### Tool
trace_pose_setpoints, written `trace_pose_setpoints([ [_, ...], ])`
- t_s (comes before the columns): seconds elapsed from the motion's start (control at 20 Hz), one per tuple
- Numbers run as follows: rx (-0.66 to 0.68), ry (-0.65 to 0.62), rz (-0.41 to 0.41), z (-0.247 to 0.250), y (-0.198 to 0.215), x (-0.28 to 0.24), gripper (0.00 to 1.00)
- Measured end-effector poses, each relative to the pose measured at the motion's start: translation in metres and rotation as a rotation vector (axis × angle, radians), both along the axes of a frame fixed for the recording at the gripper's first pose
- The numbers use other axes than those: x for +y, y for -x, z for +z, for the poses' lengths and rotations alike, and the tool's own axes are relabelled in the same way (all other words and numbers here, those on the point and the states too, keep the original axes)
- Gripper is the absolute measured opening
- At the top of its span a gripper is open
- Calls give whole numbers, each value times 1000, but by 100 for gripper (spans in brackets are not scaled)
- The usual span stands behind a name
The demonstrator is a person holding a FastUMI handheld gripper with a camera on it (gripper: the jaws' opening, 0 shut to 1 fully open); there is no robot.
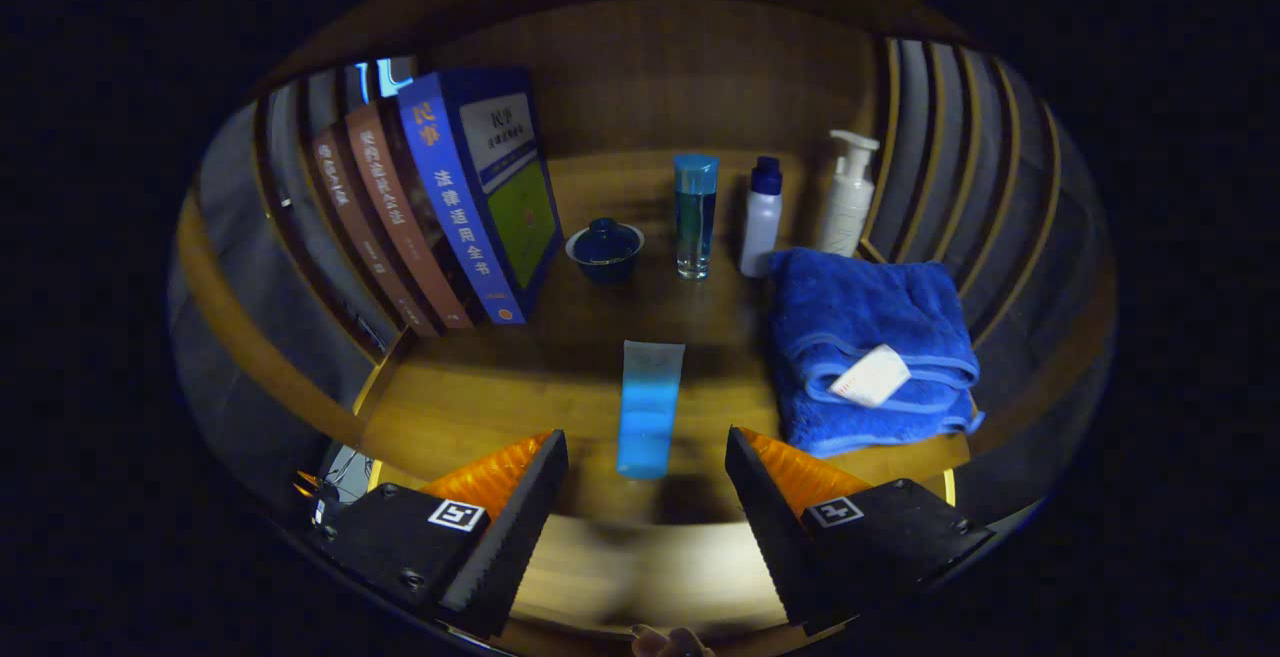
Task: Pull open the drawer, take out the items inside it, and place them on the countertop above the cabinet.
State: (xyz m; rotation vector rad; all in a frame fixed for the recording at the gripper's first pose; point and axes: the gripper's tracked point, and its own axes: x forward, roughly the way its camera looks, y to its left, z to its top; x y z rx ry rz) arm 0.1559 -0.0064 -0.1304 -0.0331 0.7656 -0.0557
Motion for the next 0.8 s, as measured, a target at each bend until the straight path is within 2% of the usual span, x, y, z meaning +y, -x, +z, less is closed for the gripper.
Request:
trace_pose_setpoints([
  [0.4, -305, -31, 9, 59, 112, 10, 100],
  [0.6, -386, -34, -4, 52, 171, 6, 100],
  [0.8, -425, -36, -65, 29, 219, -5, 100],
])
